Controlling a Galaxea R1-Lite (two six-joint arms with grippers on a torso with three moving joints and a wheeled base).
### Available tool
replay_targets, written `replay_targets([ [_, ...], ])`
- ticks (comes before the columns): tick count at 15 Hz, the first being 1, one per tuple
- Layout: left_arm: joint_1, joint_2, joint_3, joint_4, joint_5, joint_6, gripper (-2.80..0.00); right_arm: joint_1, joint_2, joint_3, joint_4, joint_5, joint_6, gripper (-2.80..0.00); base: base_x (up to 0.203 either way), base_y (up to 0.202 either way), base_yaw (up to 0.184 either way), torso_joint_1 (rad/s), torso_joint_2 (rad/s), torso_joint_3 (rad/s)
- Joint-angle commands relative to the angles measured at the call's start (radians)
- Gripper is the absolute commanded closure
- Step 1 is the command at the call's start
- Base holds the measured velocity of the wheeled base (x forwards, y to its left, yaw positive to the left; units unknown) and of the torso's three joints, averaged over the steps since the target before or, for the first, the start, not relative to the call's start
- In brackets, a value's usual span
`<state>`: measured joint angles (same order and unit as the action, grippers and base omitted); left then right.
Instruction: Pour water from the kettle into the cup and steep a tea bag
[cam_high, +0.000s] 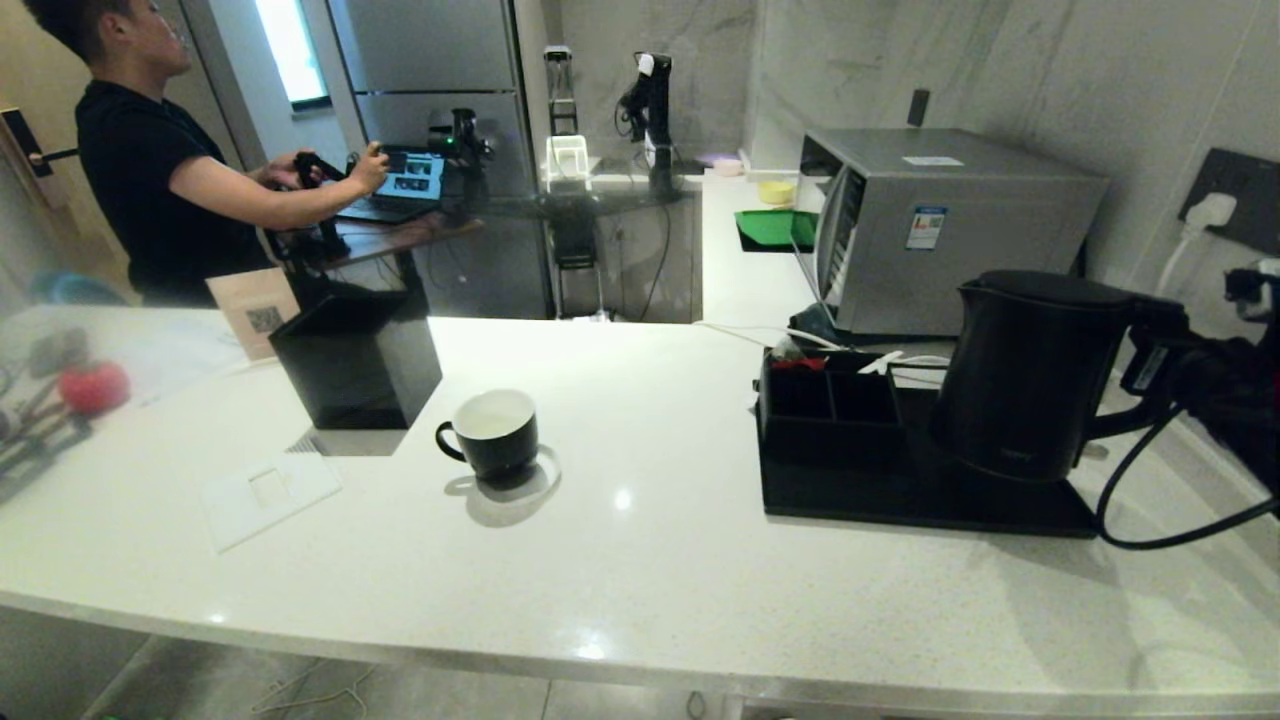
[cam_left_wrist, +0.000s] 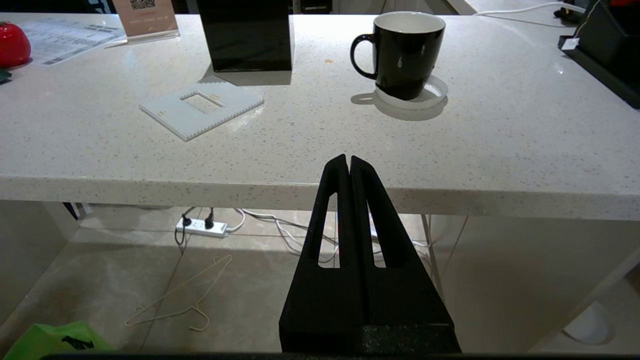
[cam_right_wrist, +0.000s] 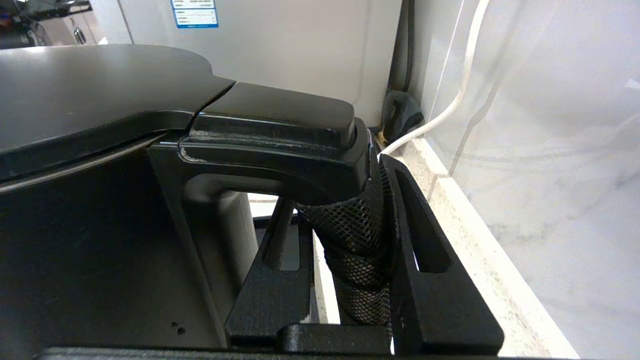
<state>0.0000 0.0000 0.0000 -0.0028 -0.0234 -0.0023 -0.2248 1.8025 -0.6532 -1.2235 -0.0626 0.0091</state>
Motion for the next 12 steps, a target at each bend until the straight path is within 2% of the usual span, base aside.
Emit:
replay_targets([
  [1,0.0,0.0,0.0,0.0,0.0,-0.001,0.0,-0.004,0.045,0.0,-0.025,0.0,0.0,0.0,0.0,0.0,0.0,0.0,0.0,0.0],
  [6,0.0,0.0,0.0,0.0,0.0,-0.001,0.0,-0.004,0.135,-0.005,-0.13,0.001,0.001,0.0,0.0,0.0,0.0,0.0,0.0,0.0],
  [12,0.0,0.0,0.0,0.0,0.0,-0.001,0.0,-0.004,0.188,-0.008,-0.181,0.002,0.0,0.0,0.0,0.0,0.0,0.0,0.0,0.0],
])
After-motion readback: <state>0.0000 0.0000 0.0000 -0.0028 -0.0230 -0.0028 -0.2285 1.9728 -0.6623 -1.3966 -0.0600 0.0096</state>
